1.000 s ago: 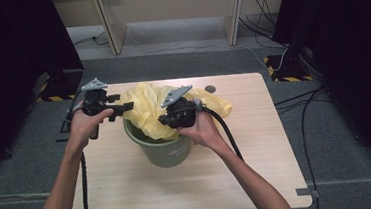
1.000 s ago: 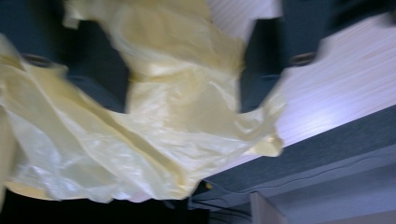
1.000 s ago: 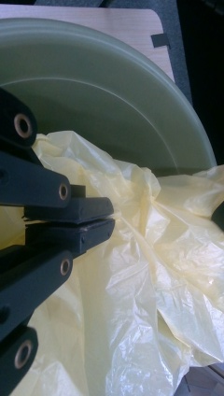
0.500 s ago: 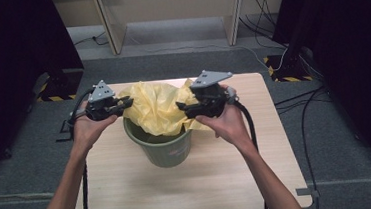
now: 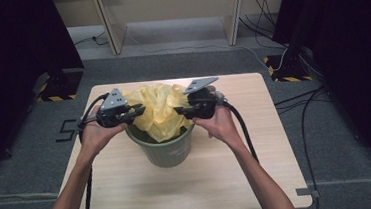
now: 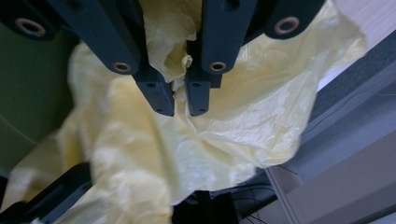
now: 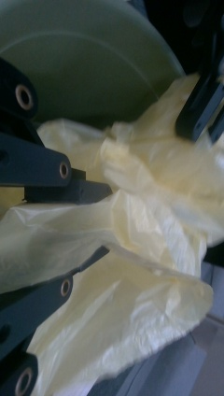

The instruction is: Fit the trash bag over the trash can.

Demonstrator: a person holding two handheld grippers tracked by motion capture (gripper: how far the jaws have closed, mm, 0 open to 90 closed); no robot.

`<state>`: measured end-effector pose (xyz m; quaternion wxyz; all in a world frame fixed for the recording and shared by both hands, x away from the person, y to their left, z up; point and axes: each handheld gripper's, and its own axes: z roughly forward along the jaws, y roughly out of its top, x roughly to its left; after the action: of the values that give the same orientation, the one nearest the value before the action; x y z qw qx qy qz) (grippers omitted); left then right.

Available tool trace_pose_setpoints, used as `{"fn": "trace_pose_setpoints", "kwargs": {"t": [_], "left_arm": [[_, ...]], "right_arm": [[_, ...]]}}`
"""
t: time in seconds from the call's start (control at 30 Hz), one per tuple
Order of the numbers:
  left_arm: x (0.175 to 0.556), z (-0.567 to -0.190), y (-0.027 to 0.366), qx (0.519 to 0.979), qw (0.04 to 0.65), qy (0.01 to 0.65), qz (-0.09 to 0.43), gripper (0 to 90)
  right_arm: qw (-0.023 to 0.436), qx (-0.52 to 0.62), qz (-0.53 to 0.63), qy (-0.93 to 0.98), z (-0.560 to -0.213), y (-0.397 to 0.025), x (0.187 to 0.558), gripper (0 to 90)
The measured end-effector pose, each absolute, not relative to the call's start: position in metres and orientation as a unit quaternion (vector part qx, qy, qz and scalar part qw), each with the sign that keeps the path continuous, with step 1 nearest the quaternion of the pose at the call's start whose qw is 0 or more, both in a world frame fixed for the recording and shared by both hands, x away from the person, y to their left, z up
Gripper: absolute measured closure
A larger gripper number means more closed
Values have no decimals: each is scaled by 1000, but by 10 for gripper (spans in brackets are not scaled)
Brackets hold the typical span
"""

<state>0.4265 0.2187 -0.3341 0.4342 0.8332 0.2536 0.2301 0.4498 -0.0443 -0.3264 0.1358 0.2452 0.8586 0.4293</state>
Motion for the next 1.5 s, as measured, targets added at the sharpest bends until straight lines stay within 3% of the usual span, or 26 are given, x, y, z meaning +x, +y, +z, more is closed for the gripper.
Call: {"fn": "trace_pose_setpoints", "kwargs": {"t": [0.13, 0.27, 0.33, 0.6, 0.7, 0.83, 0.87, 0.9, 0.93, 1.0, 1.1, 1.2, 1.5], "left_arm": [[424, -340, 214, 845, 425, 244, 215, 792], [423, -342, 216, 847, 423, 242, 212, 789], [422, -343, 217, 846, 426, 244, 209, 790], [422, -347, 218, 850, 419, 243, 206, 790], [422, -347, 218, 850, 420, 241, 206, 788], [421, -347, 219, 851, 421, 241, 199, 763], [421, -347, 220, 849, 425, 245, 196, 744], [421, -346, 221, 848, 427, 247, 194, 666], [420, -345, 222, 846, 430, 249, 193, 666], [417, -340, 226, 837, 443, 254, 196, 539], [415, -326, 239, 818, 473, 259, 200, 394], [424, -314, 252, 797, 484, 289, 216, 324], [478, -329, 252, 798, 454, 349, 188, 218]], "right_arm": [[114, 224, 410, 877, -332, -19, 448, 758], [89, 228, 394, 886, -338, -13, 443, 558], [97, 231, 428, 869, -324, -24, 436, 486], [157, 260, 477, 825, -278, -60, 431, 413], [188, 288, 455, 822, -277, -63, 445, 351], [170, 323, 429, 826, -295, -57, 475, 253], [161, 328, 421, 830, -301, -54, 482, 266], [148, 322, 413, 839, -311, -49, 490, 441], [148, 322, 413, 839, -311, -49, 490, 441], [153, 301, 406, 849, -318, -46, 494, 623], [173, 276, 405, 854, -319, -46, 493, 795], [167, 270, 409, 855, -320, -50, 494, 862], [166, 203, 416, 871, -321, -36, 462, 877]]}}
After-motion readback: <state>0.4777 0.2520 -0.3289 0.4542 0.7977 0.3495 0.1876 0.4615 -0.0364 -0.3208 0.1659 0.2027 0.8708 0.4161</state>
